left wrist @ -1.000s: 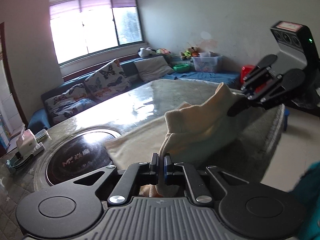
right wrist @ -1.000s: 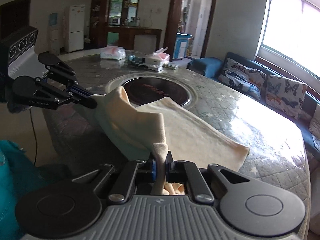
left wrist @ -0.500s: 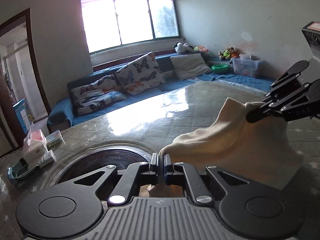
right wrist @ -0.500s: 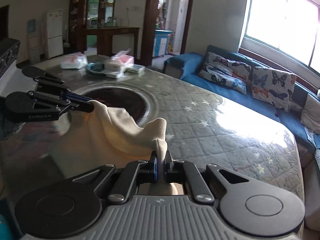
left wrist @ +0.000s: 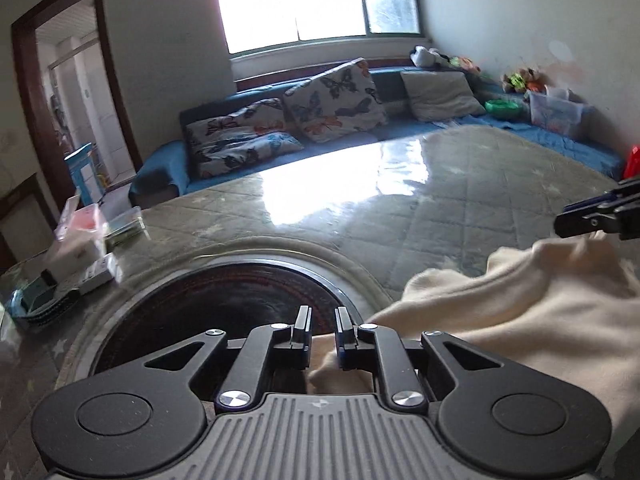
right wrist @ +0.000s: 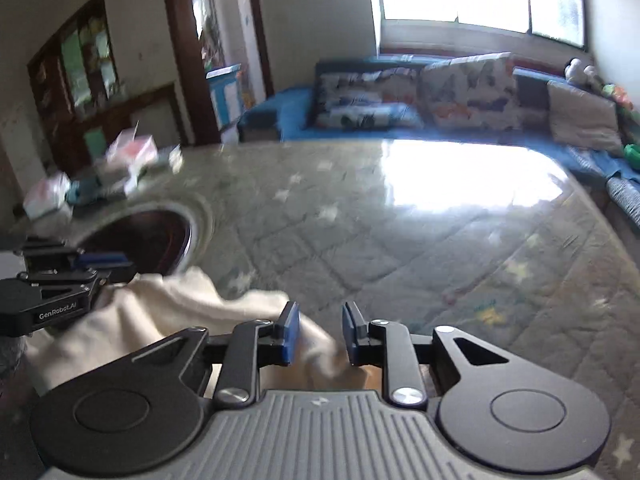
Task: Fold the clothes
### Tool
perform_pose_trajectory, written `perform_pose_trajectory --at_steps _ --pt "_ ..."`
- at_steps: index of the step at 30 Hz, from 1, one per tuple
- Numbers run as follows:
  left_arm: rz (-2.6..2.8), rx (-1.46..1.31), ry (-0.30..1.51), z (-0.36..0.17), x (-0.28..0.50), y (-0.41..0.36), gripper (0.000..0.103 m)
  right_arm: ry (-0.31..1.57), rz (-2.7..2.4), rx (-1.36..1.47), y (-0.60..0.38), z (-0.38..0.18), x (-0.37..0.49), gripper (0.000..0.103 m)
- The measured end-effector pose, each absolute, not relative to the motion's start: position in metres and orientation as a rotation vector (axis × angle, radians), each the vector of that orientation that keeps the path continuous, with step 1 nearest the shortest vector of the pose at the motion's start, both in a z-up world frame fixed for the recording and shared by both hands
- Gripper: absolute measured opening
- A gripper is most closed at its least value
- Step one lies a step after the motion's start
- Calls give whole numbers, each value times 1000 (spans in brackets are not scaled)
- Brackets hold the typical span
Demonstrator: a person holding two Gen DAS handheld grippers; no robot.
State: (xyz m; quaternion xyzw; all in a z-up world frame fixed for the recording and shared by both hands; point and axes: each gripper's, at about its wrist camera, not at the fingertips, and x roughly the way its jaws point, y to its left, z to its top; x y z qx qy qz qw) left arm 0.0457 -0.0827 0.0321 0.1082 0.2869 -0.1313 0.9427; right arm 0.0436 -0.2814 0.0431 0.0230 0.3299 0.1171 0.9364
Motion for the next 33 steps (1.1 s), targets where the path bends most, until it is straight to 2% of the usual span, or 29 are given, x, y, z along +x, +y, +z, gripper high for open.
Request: perform_pose_trajectory --at_steps 6,14,24,33 --pt "-410 155 577 49 12 -95 14 649 357 -31 -251 55 37 22" --pt "-485 220 608 27 -12 -101 14 711 346 -81 -214 27 65 22" --pt "-450 180 596 32 -18 -89 15 676 398 -68 -204 46 60 22" --pt "-424 90 647 28 -18 -67 15 720 441 -112 -168 35 80 22"
